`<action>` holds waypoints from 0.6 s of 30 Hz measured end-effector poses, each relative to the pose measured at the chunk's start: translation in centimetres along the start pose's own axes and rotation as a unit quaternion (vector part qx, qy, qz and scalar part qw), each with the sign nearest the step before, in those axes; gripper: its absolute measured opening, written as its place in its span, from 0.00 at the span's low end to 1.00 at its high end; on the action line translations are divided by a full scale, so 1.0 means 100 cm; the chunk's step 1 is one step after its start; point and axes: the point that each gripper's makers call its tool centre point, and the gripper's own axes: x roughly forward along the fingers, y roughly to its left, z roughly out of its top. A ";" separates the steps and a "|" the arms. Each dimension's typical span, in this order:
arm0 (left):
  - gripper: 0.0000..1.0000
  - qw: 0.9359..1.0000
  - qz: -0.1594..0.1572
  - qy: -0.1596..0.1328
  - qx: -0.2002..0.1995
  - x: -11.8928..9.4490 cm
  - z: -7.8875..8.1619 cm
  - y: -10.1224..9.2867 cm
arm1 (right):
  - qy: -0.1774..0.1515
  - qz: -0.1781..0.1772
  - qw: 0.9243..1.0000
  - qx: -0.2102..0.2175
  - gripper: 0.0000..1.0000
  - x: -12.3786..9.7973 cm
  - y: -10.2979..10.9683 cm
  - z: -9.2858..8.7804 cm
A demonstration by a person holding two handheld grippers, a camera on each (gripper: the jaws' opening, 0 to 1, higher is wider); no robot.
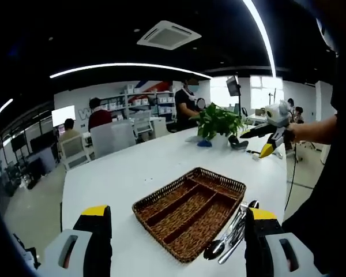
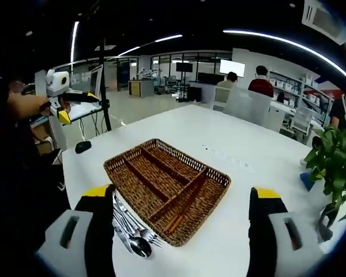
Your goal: Arrange the knives, forks, and spoons in their matching storage slots by inserting each utensil handle-first until every utensil is classified and aligned in the correct compartment
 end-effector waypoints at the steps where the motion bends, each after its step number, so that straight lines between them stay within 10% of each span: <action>1: 1.00 1.000 -0.001 0.001 0.001 0.000 -0.001 -0.004 | -0.001 0.002 1.000 0.002 0.99 -0.003 0.001 0.001; 18: 1.00 1.000 0.014 -0.002 0.005 -0.015 -0.003 -0.001 | -0.012 -0.002 1.000 -0.019 0.99 -0.011 0.001 0.011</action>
